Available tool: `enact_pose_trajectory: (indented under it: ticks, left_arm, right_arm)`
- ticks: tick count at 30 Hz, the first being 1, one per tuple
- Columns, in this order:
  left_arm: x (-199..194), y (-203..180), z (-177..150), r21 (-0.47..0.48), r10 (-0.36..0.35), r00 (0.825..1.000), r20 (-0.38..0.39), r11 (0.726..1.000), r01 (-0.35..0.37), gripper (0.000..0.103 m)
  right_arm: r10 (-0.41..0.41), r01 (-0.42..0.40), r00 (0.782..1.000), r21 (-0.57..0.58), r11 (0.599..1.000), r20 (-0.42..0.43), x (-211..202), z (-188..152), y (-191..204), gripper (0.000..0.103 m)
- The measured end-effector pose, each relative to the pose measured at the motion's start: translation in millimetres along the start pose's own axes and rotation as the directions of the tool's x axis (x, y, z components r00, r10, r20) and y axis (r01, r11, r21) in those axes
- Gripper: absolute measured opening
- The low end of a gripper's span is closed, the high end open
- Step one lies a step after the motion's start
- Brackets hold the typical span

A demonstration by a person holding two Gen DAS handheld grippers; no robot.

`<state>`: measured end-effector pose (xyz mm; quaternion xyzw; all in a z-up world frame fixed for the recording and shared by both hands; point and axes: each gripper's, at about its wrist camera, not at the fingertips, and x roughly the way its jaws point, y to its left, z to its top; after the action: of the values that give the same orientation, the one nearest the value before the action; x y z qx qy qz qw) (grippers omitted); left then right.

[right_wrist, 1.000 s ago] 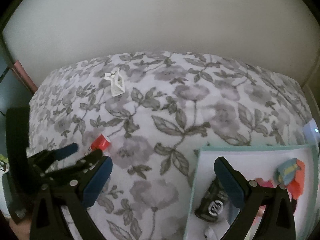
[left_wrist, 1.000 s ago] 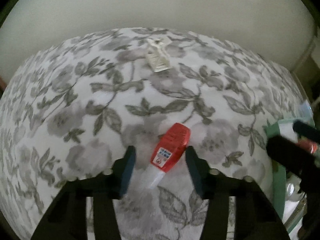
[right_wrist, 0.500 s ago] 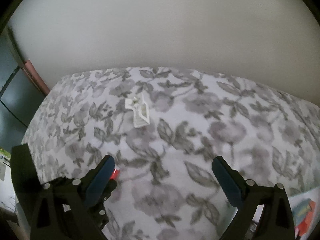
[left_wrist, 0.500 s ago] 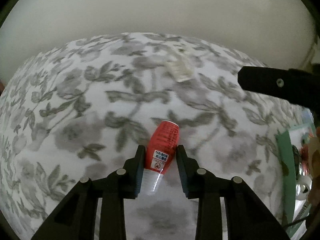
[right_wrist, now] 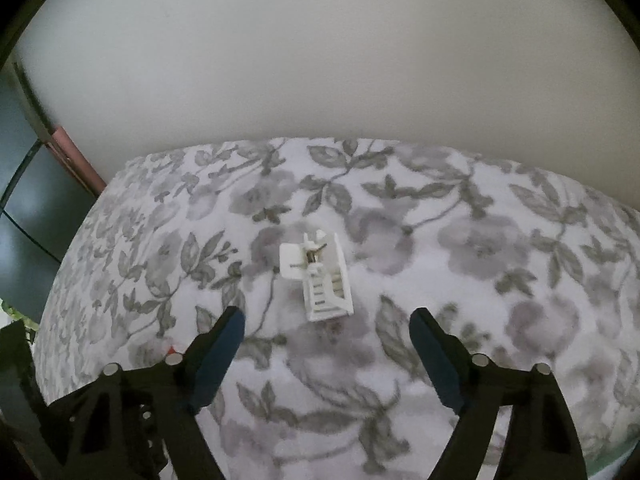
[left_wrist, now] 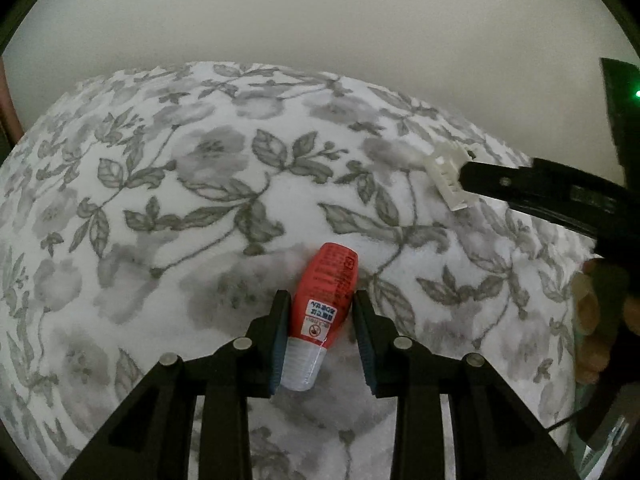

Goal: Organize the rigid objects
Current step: 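Grasp the red-and-white bottle with the left tool while the right grasps the white plug adapter, then carry the bottle and plug adapter over the tray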

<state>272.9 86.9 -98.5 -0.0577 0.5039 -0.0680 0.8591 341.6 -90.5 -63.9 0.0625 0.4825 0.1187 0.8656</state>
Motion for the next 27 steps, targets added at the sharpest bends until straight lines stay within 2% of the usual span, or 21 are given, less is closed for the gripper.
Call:
enact_pose_trajectory:
  ticks: [2,5,8,12,19,20,27]
  left_arm:
    - [-1,0,-1,0.012,0.002,1.0,0.0,1.0,-0.002,0.033]
    - [0,0,0,0.02,0.004,1.0,0.007,1.0,-0.004,0.033]
    - [2,0,1,0.024,0.002,1.0,0.012,1.0,-0.003,0.033]
    - [3,-2,2,0.032,0.008,1.0,0.012,0.999,-0.008,0.033]
    - [5,-9,2,0.057,0.045,0.999,0.018,0.997,-0.046,0.033]
    - [5,-10,1,0.06,0.058,0.998,0.014,0.996,-0.059,0.03]
    - [0,-22,-7,0.087,0.118,0.993,-0.018,0.989,-0.116,0.029]
  right_arm:
    - [-0.001,0.001,1.0,0.004,1.0,0.001,8,4,1,0.076]
    - [-0.018,0.018,1.0,0.008,1.0,0.0,19,9,5,0.057]
    - [-0.025,0.025,1.0,-0.005,1.0,0.01,24,14,10,0.05]
    - [-0.033,0.034,0.999,-0.02,0.999,0.023,25,18,17,0.032]
    - [-0.015,0.016,0.999,-0.039,0.999,0.032,18,16,21,0.032]
    - [-0.013,0.015,0.999,-0.045,0.999,0.037,15,14,22,0.032]
    - [-0.006,0.009,0.999,-0.06,0.998,0.054,-17,2,20,0.032]
